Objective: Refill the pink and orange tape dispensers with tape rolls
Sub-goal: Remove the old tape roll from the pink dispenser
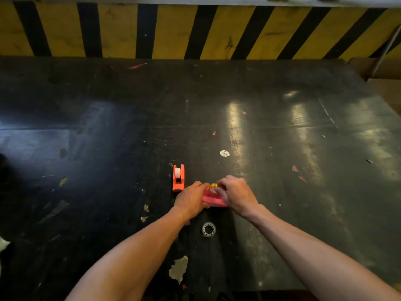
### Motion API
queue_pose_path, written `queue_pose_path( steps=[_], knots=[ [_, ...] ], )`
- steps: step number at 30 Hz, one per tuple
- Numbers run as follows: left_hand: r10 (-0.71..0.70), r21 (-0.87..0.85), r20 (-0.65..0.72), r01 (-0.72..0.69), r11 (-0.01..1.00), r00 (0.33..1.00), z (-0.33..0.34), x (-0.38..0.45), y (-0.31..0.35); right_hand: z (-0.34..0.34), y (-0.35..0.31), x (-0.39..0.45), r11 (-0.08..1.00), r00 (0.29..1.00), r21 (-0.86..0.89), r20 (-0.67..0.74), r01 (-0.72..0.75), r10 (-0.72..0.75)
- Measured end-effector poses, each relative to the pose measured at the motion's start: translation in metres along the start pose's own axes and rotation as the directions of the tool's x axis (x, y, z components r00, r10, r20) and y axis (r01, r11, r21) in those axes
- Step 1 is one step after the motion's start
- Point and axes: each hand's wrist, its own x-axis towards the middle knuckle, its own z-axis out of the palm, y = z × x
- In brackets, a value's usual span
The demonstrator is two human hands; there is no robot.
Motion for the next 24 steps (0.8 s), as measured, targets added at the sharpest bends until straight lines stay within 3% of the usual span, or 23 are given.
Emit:
queue_pose_path(
  steps=[4, 7, 9, 11, 14, 17, 24],
  knots=[
    [-0.038, 0.016, -0.004, 0.038, 0.999, 0.999, -0.005, 0.01, 0.005, -0.028, -0.003, -0.006, 0.894, 0.945, 0.347, -0.056, -0.284, 0.322],
    [-0.043, -0.042, -0.016, 0.043, 0.998, 0.999, -0.008, 0.008, 0.013, -0.038, -0.004, -0.02, 0.769, 0.894, 0.534, -0.051, -0.352, 0.445],
    [-0.017, -0.143, -0.128, -0.001, 0.99, 0.992, -0.007, -0.005, 0.021, -0.035, -0.002, -0.032, 0.677, 0.875, 0.641, -0.018, -0.362, 0.484],
    [0.035, -0.286, -0.253, -0.109, 0.952, 0.967, -0.004, -0.023, 0.029, -0.03, 0.0, -0.044, 0.577, 0.861, 0.727, 0.041, -0.374, 0.507],
    [0.11, -0.452, -0.316, -0.252, 0.856, 0.942, 0.002, -0.045, 0.04, -0.024, -0.006, -0.058, 0.432, 0.858, 0.805, 0.172, -0.406, 0.484],
    [0.075, -0.524, -0.329, -0.248, 0.815, 0.942, 0.001, -0.058, 0.042, -0.024, -0.013, -0.065, 0.295, 0.849, 0.841, 0.307, -0.454, 0.43],
    [0.024, -0.589, -0.267, -0.183, 0.787, 0.963, 0.001, -0.078, 0.043, -0.022, -0.023, -0.071, 0.217, 0.835, 0.832, 0.421, -0.511, 0.354]
  ],
)
